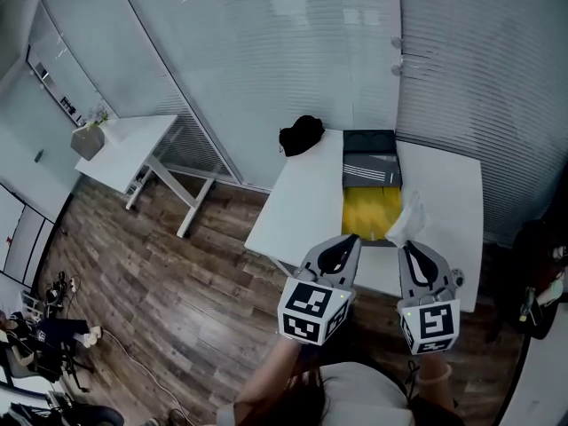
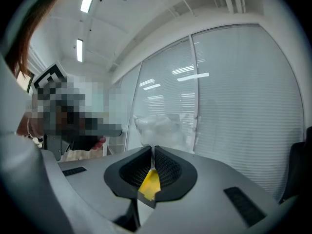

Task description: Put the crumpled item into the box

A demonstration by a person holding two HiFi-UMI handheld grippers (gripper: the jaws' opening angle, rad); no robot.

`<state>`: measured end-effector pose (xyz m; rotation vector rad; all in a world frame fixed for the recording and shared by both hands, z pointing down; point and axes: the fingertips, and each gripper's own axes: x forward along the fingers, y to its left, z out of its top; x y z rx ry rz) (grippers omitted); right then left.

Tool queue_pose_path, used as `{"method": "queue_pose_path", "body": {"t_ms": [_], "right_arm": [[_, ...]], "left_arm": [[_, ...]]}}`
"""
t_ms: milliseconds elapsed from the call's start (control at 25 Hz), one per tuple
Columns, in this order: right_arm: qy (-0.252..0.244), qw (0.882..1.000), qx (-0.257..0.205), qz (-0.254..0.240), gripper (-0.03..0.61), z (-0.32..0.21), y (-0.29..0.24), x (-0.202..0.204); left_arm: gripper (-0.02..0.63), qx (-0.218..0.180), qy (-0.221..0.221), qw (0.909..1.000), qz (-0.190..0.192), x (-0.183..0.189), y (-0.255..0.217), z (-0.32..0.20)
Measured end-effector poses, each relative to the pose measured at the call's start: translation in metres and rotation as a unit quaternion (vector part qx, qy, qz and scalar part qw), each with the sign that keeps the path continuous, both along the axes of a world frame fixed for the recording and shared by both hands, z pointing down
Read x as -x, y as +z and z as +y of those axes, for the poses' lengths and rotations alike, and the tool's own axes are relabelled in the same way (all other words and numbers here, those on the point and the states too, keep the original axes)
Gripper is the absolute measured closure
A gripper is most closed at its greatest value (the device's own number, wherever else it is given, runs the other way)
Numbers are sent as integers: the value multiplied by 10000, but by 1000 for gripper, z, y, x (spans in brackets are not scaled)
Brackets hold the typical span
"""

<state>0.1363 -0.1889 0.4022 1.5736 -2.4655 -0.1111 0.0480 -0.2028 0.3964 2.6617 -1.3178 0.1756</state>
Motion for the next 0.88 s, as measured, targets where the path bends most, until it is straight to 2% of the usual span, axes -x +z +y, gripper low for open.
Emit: {"method": "queue_pose_path", "body": {"t_ms": [440,880], "right_arm": [[-130,9978,333,565,534,-74,27,17],[-361,9856,773,1461,534,-123,80,25]], "left_arm": [[598,71,123,9999,-7,12,8,-74],[598,200,170,9997,37,27,23,-117]]}}
